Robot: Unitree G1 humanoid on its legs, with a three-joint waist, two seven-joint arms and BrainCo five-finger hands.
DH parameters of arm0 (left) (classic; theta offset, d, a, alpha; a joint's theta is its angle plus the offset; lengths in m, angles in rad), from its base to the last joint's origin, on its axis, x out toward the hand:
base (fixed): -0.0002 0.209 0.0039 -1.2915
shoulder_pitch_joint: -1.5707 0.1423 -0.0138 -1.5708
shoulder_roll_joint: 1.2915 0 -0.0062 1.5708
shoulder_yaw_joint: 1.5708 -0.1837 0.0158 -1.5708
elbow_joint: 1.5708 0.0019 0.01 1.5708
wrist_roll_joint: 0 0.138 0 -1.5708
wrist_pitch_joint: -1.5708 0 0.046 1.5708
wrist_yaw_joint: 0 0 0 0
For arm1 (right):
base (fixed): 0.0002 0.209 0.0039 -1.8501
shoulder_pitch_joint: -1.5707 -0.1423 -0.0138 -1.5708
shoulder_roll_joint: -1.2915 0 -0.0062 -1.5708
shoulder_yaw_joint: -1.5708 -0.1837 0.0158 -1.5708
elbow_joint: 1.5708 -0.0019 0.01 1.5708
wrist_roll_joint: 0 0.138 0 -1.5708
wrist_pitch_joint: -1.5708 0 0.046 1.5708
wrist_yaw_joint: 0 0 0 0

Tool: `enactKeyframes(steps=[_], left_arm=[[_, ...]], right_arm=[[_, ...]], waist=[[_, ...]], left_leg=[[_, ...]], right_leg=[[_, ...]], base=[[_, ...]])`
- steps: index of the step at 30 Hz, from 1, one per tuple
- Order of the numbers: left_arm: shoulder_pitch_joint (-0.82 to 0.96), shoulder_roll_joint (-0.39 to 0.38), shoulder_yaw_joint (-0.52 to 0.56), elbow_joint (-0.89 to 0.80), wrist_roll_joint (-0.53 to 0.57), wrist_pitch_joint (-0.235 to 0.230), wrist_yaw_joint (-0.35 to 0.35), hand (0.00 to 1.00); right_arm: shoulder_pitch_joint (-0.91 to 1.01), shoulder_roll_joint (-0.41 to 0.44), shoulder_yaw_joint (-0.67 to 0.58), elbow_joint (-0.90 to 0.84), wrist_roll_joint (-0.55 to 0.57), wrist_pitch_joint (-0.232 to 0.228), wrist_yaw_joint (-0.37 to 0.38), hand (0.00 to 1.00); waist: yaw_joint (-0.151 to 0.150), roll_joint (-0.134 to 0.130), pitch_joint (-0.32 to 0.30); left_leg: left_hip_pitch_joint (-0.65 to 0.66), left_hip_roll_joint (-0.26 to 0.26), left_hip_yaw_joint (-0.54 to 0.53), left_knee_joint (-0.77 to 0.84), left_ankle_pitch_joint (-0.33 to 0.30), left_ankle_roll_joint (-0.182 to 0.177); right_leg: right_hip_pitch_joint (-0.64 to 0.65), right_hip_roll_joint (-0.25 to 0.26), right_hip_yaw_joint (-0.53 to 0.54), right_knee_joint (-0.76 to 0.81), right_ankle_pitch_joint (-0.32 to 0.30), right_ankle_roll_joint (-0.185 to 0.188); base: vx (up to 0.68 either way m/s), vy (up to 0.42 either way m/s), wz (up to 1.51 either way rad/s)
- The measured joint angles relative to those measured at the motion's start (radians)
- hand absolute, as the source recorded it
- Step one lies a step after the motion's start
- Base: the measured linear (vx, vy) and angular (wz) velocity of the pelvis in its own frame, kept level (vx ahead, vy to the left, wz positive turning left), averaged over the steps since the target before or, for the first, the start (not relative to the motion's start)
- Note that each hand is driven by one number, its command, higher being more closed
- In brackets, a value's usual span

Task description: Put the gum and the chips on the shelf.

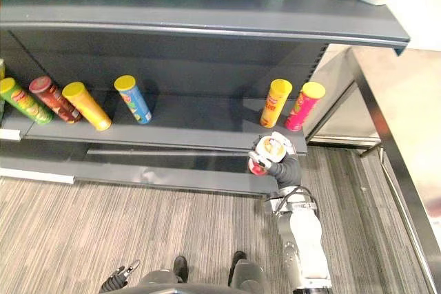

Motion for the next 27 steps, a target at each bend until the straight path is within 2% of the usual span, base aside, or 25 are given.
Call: enactKeyframes(steps=[7,12,16,19,23,27], left_arm=[[-0.015,0.002,-0.002,0.000,0.034,0.000,0.000,0.00],[-0.017,0.005,-0.002,0.003,0.058,0.001,-0.002,0.00],[-0.029,0.006,-0.002,0.022,0.058,0.002,-0.002,0.00],[-0.034,0.005,-0.002,0.021,0.058,0.002,-0.001,0.00],[-0.039,0.004,-0.002,0.019,0.058,0.005,0.001,0.00],[-0.040,0.011,0.000,0.019,0.057,0.022,0.006,0.00]], right_arm=[[-0.027,0.000,-0.002,0.000,-0.047,0.010,-0.006,1.00],[-0.103,-0.022,0.023,0.004,-0.058,0.018,0.001,1.00],[-0.228,-0.091,0.135,0.044,-0.053,0.036,0.017,1.00],[-0.360,-0.107,0.212,0.091,-0.021,0.048,0.026,1.00],[-0.499,-0.109,0.251,0.138,0.008,0.049,0.020,1.00],[-0.672,-0.125,0.274,0.199,0.016,0.059,-0.005,1.00]], waist=[[0.002,-0.005,-0.027],[0.007,-0.009,-0.042],[0.019,-0.009,-0.050],[0.034,-0.011,-0.052],[0.055,-0.017,-0.055],[0.069,-0.037,-0.067]], left_leg=[[0.005,-0.023,0.038,-0.034,0.008,0.012],[0.004,-0.024,0.040,-0.045,0.011,0.017],[0.008,-0.017,0.046,-0.052,0.014,0.021],[0.008,-0.014,0.049,-0.053,0.017,0.018],[0.014,-0.013,0.041,-0.053,0.020,0.019],[0.015,-0.014,0.035,-0.072,0.038,0.020]], right_leg=[[0.047,-0.009,0.032,-0.160,0.094,0.031],[0.065,-0.005,0.032,-0.214,0.122,0.031],[0.079,0.004,0.033,-0.253,0.145,0.027],[0.086,0.009,0.034,-0.270,0.156,0.025],[0.102,0.009,0.031,-0.282,0.162,0.023],[0.104,0.010,0.027,-0.295,0.175,0.018]], base=[[0.01,0.094,-0.15],[0.00,0.010,-0.03],[-0.01,-0.018,-0.07],[-0.02,-0.027,-0.01],[-0.03,-0.020,0.05],[-0.05,-0.019,0.05]])
